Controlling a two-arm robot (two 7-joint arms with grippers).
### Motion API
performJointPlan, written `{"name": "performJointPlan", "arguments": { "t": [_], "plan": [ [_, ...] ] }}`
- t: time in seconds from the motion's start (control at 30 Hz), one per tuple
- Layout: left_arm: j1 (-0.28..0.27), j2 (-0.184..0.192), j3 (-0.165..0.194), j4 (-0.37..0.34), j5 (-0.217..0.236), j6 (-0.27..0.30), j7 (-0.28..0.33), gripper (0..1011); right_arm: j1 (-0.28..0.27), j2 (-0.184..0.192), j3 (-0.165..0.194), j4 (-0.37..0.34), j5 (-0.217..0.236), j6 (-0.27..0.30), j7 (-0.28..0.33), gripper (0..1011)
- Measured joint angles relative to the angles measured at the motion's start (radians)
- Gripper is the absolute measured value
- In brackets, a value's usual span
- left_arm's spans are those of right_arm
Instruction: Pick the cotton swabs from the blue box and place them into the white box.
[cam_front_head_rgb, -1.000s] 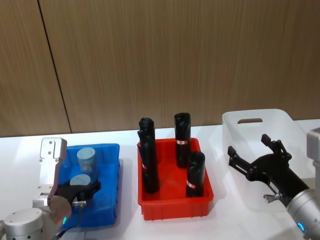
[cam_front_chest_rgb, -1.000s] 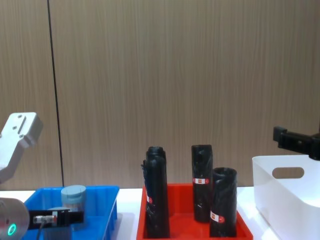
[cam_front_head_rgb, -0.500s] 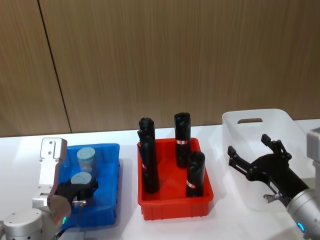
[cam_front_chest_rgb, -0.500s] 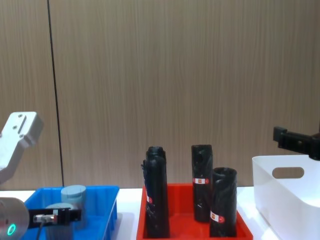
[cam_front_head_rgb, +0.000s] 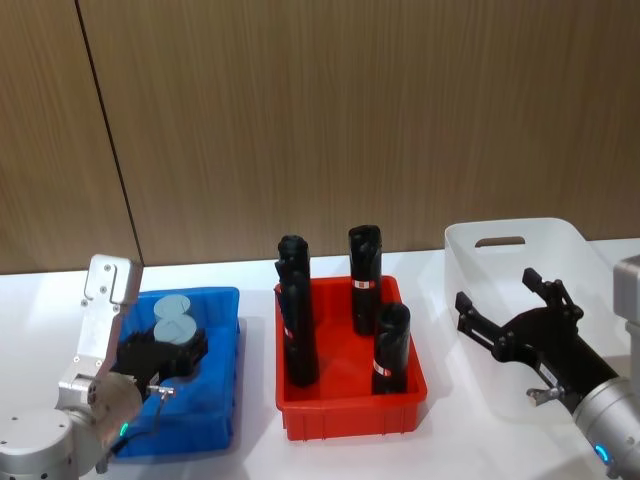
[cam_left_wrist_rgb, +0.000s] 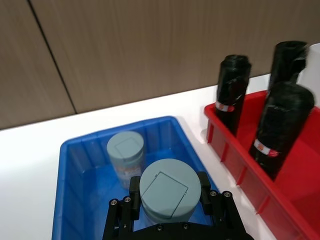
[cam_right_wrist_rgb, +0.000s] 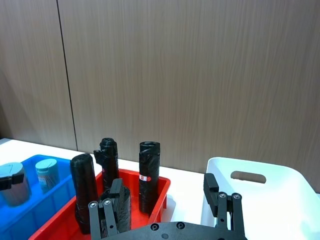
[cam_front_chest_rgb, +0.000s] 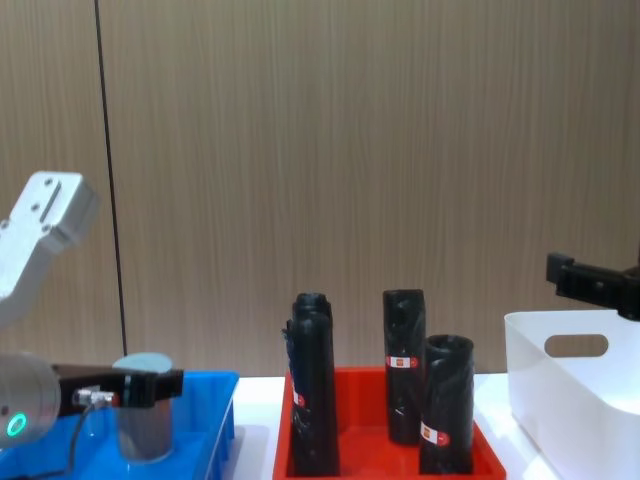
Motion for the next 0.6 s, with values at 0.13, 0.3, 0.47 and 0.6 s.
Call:
{"name": "performJointPlan", "arguments": {
  "t": [0.13,0.3,0.47,0.6],
  "plan": [
    [0.007,0.014,-0.002,-0.033,0.026,-0.019,-0.056,681,0.0,0.0,0.0,0.0,0.0,0.0,0.0,1002],
    [0.013,0.029,-0.005,-0.066,0.046,-0.034,-0.118,681,0.0,0.0,0.0,0.0,0.0,0.0,0.0,1002],
    [0.018,0.044,-0.008,-0.097,0.061,-0.05,-0.193,681,0.0,0.0,0.0,0.0,0.0,0.0,0.0,1002],
    [0.02,0.055,-0.01,-0.117,0.066,-0.06,-0.245,681,0.0,0.0,0.0,0.0,0.0,0.0,0.0,1002]
  ]
}}
